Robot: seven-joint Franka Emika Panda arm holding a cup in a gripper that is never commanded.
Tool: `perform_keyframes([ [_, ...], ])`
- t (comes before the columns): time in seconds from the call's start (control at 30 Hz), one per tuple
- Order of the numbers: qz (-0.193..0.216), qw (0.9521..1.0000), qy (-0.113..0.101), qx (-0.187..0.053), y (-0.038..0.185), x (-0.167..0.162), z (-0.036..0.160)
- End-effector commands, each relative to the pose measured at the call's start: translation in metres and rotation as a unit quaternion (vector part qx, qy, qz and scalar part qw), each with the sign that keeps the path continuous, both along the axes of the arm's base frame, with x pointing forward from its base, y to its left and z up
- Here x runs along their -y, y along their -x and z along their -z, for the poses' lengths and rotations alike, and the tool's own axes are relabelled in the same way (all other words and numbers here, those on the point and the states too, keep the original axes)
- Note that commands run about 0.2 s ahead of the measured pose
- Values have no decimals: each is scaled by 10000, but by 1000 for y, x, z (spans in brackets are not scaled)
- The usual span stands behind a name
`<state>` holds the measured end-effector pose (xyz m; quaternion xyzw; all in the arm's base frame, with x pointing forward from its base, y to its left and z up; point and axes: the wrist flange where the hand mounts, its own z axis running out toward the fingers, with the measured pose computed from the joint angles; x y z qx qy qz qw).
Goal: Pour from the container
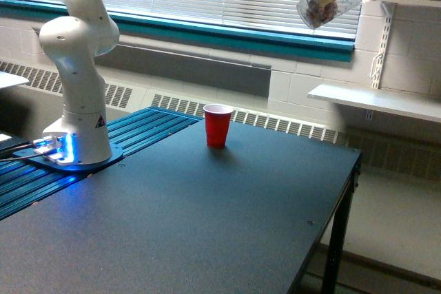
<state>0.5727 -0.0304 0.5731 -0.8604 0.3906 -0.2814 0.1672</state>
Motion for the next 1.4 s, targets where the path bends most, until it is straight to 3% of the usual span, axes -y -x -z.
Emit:
perform_keyframes([
  [0.03, 407, 9987, -279, -132, 0, -3, 5],
  [0.17, 37, 9996, 154, -240, 1, -44, 8],
  [0.27, -79, 9996, 74, -244, 2, -72, 9],
  [0.33, -253, 9988, 251, -336, 7, -93, 13],
  [0.47, -474, 9978, 309, -354, 21, -131, 16],
  [0.63, -547, 9959, 562, -447, 43, -145, 25],
  [0.77, -558, 9947, 587, -641, 62, -158, 39],
  [0.93, -426, 9957, 318, -761, 82, -168, 51],
  [0.97, -357, 9962, 168, -770, 85, -168, 52],
  [1.0, -221, 9966, -127, -778, 88, -167, 53],
  [1.13, 52, 9935, -597, -970, 97, -168, 63],
  [1.23, 135, 9916, -750, -1042, 102, -175, 68],
  [1.4, 96, 9902, -744, -1179, 115, -197, 82],
])
